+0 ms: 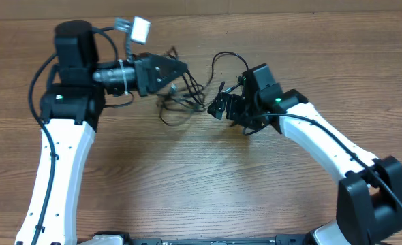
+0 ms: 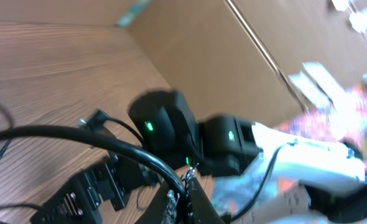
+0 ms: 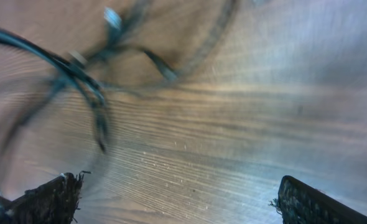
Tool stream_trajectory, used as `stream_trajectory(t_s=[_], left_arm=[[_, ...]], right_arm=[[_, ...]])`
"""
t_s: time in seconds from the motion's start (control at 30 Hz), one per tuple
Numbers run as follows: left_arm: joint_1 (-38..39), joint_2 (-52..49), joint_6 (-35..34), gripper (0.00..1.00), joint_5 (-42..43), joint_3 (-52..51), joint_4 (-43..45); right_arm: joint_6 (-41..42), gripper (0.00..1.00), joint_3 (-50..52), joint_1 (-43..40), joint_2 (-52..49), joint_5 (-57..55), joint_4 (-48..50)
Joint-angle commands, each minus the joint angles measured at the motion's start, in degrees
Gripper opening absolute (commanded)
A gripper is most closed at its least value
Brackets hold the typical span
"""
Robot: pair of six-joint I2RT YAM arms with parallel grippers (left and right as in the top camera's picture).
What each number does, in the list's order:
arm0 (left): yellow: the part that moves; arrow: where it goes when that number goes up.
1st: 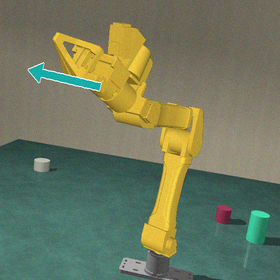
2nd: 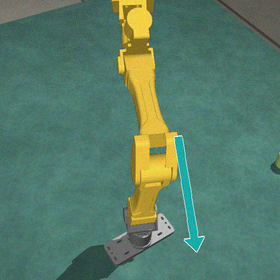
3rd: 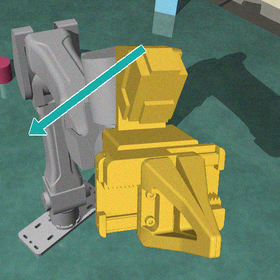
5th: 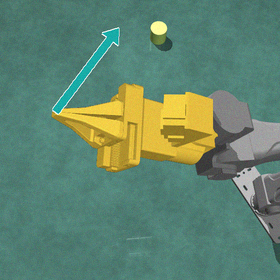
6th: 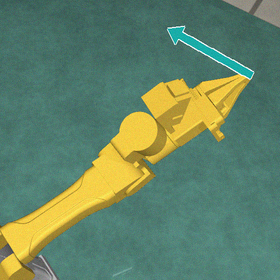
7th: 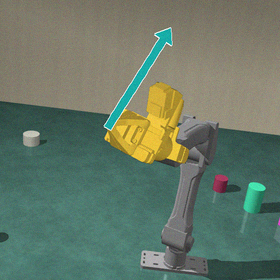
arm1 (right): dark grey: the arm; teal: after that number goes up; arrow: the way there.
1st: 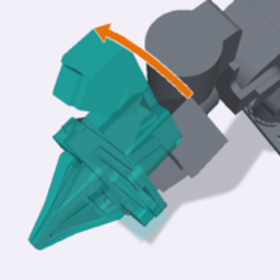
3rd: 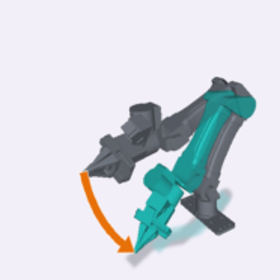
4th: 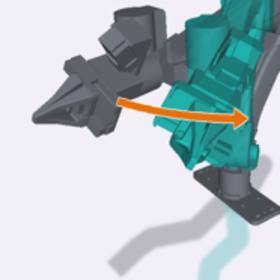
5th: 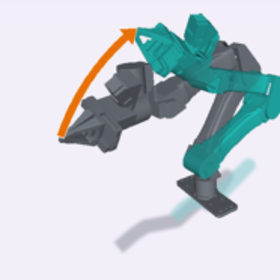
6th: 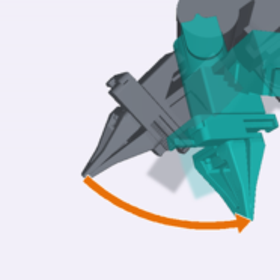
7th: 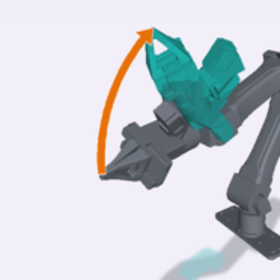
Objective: Untangle cables
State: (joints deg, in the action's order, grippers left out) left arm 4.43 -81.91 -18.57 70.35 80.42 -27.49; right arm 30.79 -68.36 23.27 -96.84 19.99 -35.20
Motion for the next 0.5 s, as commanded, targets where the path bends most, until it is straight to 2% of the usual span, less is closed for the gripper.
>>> stream_trajectory(t_s=[0.0,0.1,0.17,0.37,0.47], left_arm=[[1.7,0.7,9.7,0.04,4.8,1.5,-0.1],[1.8,0.7,13.8,0.04,4.9,1.5,-2.1],[1.7,0.7,17.2,0.04,4.9,1.5,-4.3],[3.3,0.7,18.4,0.04,6.4,1.5,-4.6],[5.0,0.7,22.2,0.04,7.6,1.5,-4.1]], right_arm=[[-8.1,1.00,-3.6,-3.7,3.9,-0.3,0.1],[-8.2,1.00,-4.1,-7.7,5.0,-3.3,-1.6],[-8.2,1.00,-4.1,-11.3,5.9,-0.7,-1.7],[-9.0,1.00,-4.1,-16.6,6.7,26.7,5.8],[-11.5,1.00,-4.1,-15.2,6.7,31.0,9.3]])
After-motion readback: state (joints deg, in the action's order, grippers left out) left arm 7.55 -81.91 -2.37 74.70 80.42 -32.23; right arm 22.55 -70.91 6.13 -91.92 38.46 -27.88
